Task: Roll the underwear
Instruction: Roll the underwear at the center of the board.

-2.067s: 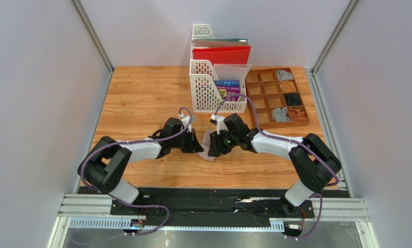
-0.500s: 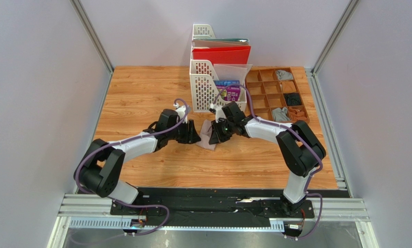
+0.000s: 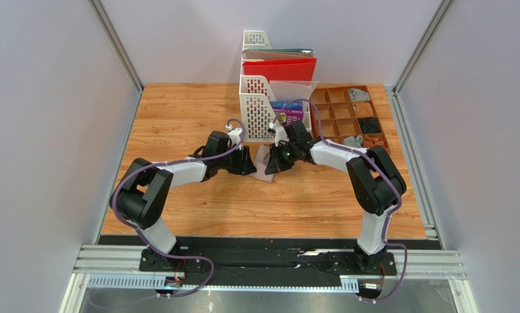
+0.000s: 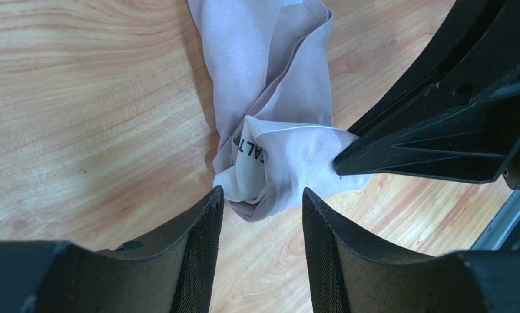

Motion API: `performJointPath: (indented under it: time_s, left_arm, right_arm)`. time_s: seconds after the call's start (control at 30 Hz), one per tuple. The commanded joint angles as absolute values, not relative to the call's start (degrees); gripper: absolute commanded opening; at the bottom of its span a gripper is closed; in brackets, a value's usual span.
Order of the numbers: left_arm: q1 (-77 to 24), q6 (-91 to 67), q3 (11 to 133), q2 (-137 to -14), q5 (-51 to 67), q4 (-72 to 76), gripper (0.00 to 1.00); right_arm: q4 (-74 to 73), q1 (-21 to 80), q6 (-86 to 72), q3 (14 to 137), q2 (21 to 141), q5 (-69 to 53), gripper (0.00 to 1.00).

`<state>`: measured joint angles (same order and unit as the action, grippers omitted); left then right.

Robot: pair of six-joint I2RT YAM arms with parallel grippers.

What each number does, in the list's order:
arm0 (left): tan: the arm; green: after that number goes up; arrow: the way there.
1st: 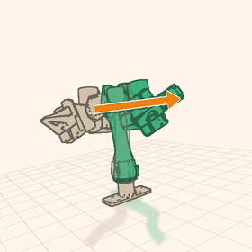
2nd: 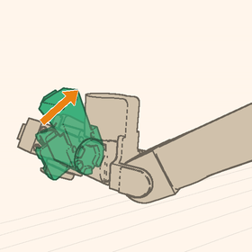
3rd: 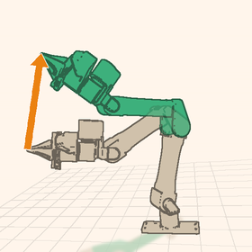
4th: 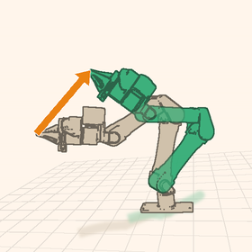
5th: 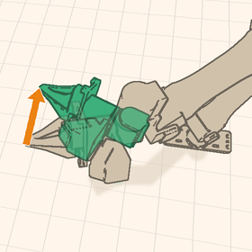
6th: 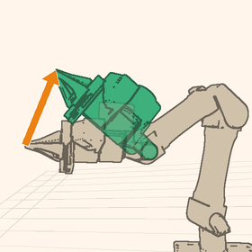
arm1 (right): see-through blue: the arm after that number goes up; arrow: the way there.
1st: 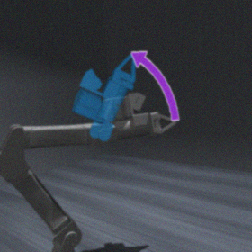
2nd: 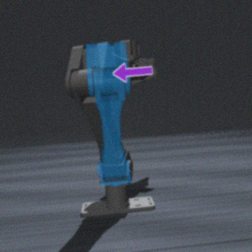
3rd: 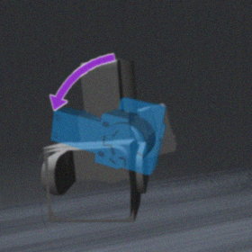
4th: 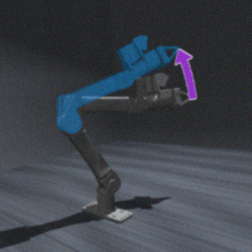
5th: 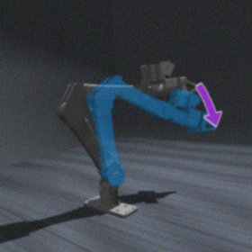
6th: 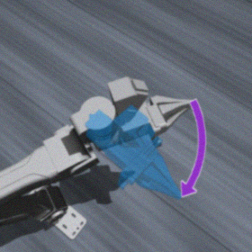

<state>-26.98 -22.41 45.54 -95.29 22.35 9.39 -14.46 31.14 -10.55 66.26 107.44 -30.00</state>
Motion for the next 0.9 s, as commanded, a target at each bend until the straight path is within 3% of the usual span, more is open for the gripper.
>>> performJointPath:
  time_s: [0.0, 0.63, 0.77, 0.8, 0.87]
  left_arm:
    - [-26.63, -20.22, 48.25, -96.76, 22.59, 13.44, 0.54]
    - [-26.63, -21.27, 48.69, -104.50, 27.59, 22.32, 0.50]
    - [-26.63, -22.76, 48.34, -105.91, 29.44, 24.87, 0.33]
    - [-26.63, -23.20, 48.08, -106.08, 29.70, 25.22, 0.23]
    - [-26.63, -23.38, 47.73, -106.00, 30.06, 26.01, 0.14]
  right_arm:
    - [-15.20, 29.97, -9.23, 69.26, 108.54, -31.90, 0.00]
    - [-14.94, 29.09, -8.88, 71.01, 112.15, -33.05, 0.00]
    - [-14.76, 29.00, -9.14, 71.45, 112.76, -33.31, 0.00]
    - [-14.68, 28.92, -9.14, 71.54, 112.76, -33.31, 0.00]
    - [-14.50, 28.83, -9.23, 71.63, 112.59, -33.22, 0.00]
